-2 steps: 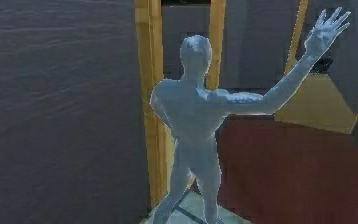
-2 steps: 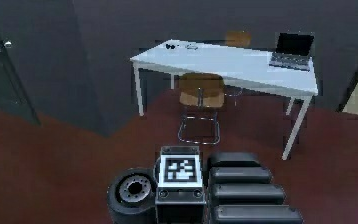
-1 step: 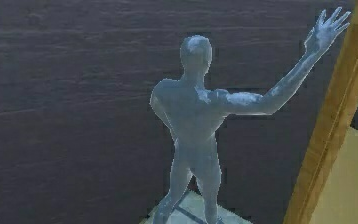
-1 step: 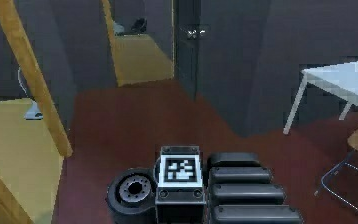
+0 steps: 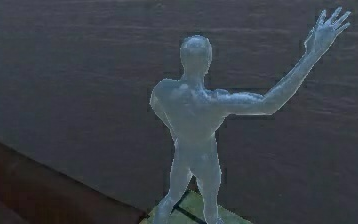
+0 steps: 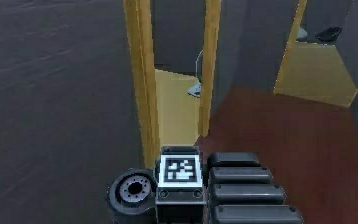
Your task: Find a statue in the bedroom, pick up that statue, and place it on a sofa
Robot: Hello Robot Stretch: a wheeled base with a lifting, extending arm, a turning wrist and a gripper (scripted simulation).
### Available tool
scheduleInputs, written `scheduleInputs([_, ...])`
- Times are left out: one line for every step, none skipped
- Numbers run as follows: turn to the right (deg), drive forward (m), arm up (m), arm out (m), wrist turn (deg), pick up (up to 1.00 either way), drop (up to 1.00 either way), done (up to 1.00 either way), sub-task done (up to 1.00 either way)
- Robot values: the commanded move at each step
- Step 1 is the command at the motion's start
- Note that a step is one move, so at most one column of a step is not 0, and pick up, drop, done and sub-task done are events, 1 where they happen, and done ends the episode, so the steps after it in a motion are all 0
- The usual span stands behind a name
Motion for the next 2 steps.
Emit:
scheduleInputs([-36.0, 0.0, 0.0, 0.0, 0.0, 0.0, 0.0, 0.0, 0.0])
scheduleInputs([45.0, 0.0, 0.0, 0.0, 0.0, 0.0, 0.0, 0.0, 0.0])
